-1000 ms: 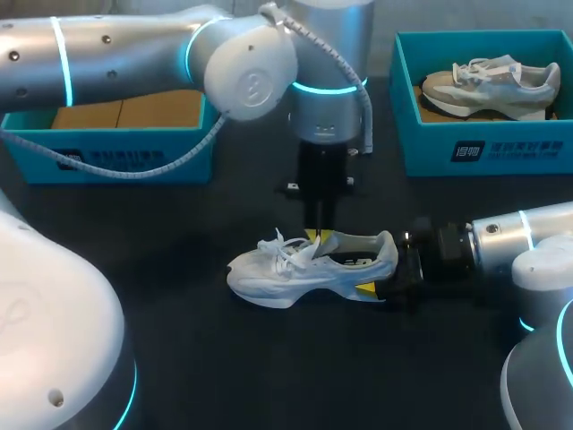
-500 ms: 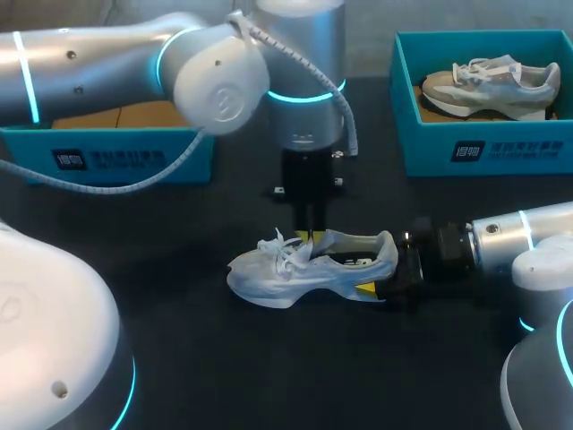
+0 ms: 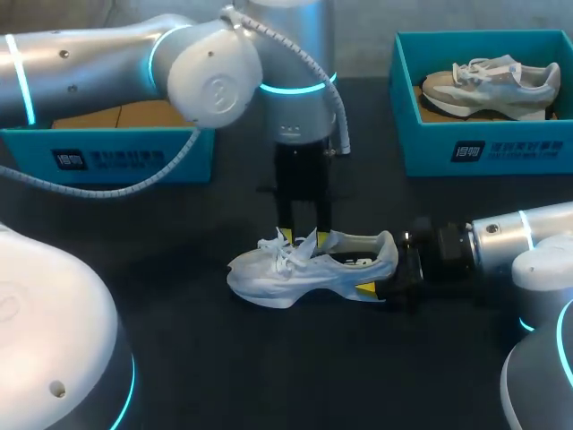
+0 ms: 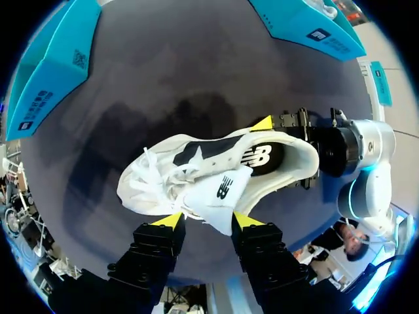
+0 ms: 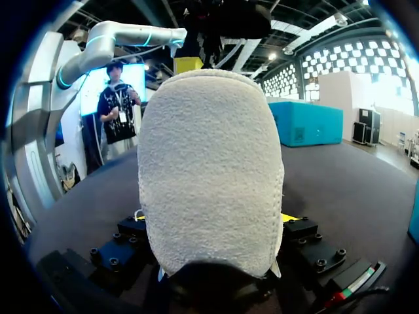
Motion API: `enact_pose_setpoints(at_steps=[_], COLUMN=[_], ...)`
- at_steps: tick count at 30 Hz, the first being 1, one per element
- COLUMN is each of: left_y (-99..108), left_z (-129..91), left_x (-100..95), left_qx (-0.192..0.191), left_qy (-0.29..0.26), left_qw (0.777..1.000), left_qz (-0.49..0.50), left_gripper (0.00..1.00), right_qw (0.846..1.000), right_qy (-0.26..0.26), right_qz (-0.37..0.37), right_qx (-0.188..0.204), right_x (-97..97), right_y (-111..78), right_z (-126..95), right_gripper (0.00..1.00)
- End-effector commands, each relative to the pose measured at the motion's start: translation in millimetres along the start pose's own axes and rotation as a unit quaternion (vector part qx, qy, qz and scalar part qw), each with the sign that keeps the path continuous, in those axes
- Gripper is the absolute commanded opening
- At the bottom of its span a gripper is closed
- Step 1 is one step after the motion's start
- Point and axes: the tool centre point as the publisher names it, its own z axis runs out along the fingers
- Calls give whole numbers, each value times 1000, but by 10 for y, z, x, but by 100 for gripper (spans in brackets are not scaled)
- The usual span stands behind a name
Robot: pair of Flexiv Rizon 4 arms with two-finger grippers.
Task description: Take the shoe out of the shoebox, open the shoe tongue, remove and reinsert the insole, then place the shoe into the shoebox
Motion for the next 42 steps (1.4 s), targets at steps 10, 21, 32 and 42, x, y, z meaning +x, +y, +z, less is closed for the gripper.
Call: enact_pose_setpoints(at_steps=[10,21,32,42], left_y=[-302,-271,-214,-90], left_z=[-39,22,90,59], left_x=[209,174,84,3], left_qx=[-107,-138,-142,-105], left_qy=[-44,-65,-79,-58], left_qw=[993,986,984,991], left_qz=[39,64,73,54], left_gripper=[45,36,14,0], right_qw=[1000,1000,1000,1000], right_qy=[0,0,0,0], right_qz=[0,0,0,0], right_qx=[1,1,1,1], right_x=[-3,-3,-3,-3], right_y=[6,6,6,6], right_z=[6,6,6,6], right_gripper=[0,0,0,0])
